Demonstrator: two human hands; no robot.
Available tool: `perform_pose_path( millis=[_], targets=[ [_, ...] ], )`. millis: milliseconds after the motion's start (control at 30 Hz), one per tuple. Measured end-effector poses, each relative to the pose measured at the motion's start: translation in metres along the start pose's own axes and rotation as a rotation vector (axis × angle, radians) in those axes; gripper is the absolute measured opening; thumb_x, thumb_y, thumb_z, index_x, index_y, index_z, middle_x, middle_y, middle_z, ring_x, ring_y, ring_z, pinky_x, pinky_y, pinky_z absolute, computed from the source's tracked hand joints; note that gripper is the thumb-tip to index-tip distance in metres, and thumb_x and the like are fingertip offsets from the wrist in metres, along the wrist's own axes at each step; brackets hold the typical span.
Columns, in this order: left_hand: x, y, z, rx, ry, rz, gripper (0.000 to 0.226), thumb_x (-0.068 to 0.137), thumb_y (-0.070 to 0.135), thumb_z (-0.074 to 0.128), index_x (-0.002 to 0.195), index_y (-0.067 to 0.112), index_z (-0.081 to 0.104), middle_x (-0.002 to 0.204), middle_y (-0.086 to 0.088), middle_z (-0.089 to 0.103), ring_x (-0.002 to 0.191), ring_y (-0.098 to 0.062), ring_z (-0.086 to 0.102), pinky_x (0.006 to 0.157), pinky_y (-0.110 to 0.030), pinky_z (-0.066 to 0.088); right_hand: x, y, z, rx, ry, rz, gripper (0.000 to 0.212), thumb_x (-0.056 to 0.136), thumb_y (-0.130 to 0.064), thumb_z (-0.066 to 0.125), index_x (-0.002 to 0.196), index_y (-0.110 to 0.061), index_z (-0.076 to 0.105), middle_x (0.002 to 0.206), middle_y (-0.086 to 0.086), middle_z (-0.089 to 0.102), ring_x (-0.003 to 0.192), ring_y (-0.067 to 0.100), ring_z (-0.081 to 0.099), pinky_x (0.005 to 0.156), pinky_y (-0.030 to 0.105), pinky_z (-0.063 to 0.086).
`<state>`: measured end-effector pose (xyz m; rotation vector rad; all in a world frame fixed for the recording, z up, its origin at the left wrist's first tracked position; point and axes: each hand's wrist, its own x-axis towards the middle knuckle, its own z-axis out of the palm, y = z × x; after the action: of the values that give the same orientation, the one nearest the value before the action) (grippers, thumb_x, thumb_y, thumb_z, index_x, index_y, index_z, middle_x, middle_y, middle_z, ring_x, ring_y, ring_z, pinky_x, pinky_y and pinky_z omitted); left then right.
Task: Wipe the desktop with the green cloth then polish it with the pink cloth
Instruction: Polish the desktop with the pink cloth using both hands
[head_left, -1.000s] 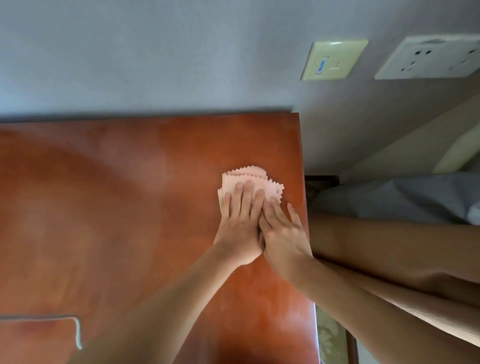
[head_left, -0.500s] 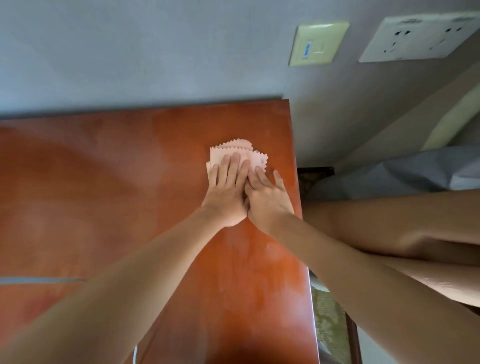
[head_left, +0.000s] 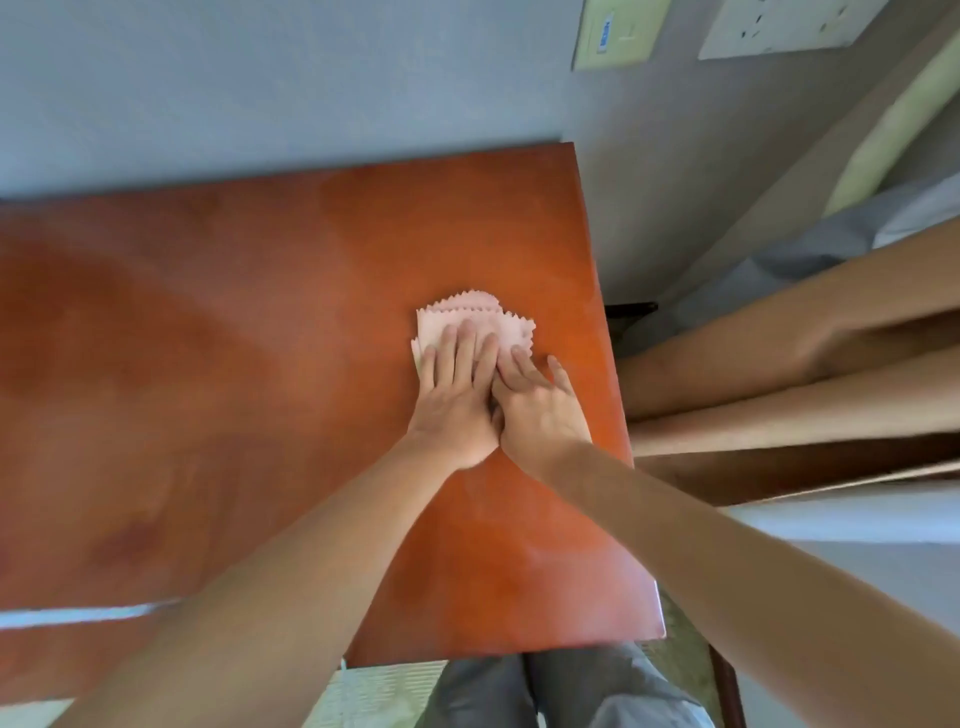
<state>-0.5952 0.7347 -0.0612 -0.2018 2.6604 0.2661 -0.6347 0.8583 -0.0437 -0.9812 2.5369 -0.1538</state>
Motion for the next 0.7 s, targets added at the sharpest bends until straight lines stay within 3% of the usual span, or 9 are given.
perform_pose_path(
  millis=[100, 233, 433, 533, 700],
  targets=[
    [-0.046, 0.01, 0.026, 0.0, 0.004, 0.004, 0.077, 0.104, 0.045, 0.022, 0.154, 0.018, -0.029, 0.159, -0.01, -0.04, 0.146, -0.03, -0.038, 0.122, -0.051, -0.016, -0.046, -0.014, 0.025, 0.087, 0.058, 0.002, 0.058, 0.099, -0.021, 0.046, 0.155, -0.015, 0.032, 0.164, 0.001, 0.024, 0.153, 0.018, 0.012, 0.123, 0.053, 0.002],
    [-0.076, 0.014, 0.05, 0.016, 0.043, -0.009, 0.077, 0.103, 0.046, 0.023, 0.154, 0.02, -0.029, 0.159, -0.009, -0.04, 0.147, -0.029, -0.037, 0.122, -0.05, -0.017, -0.082, -0.02, 0.048, 0.109, 0.191, 0.007, 0.055, 0.093, -0.015, 0.057, 0.147, -0.015, 0.048, 0.155, 0.002, 0.041, 0.146, 0.021, 0.032, 0.115, 0.071, 0.011],
    [-0.064, 0.011, 0.045, -0.026, 0.05, -0.032, 0.073, 0.105, 0.044, 0.021, 0.157, 0.02, -0.024, 0.161, -0.009, -0.036, 0.147, -0.027, -0.038, 0.122, -0.047, -0.02, -0.066, -0.013, 0.04, 0.065, 0.192, -0.011, 0.058, 0.092, -0.025, 0.028, 0.14, -0.013, 0.057, 0.147, 0.004, 0.052, 0.14, 0.022, 0.043, 0.11, 0.075, 0.02],
    [-0.045, 0.01, 0.038, -0.058, 0.06, -0.078, 0.073, 0.105, 0.044, 0.021, 0.157, 0.02, -0.023, 0.163, -0.01, -0.032, 0.149, -0.027, -0.033, 0.122, -0.047, -0.019, -0.046, -0.003, 0.033, 0.073, 0.197, -0.048, 0.056, 0.094, -0.024, 0.028, 0.143, -0.014, 0.054, 0.15, 0.003, 0.048, 0.144, 0.019, 0.038, 0.112, 0.074, 0.013],
    [0.008, -0.001, 0.011, -0.069, 0.078, -0.103, 0.076, 0.104, 0.044, 0.025, 0.157, 0.019, -0.023, 0.164, -0.011, -0.03, 0.151, -0.028, -0.03, 0.122, -0.047, -0.018, 0.008, 0.007, 0.01, 0.031, 0.12, -0.001, 0.054, 0.103, -0.024, 0.036, 0.156, -0.02, 0.03, 0.163, -0.003, 0.026, 0.152, 0.014, 0.015, 0.116, 0.067, -0.005]
  ],
)
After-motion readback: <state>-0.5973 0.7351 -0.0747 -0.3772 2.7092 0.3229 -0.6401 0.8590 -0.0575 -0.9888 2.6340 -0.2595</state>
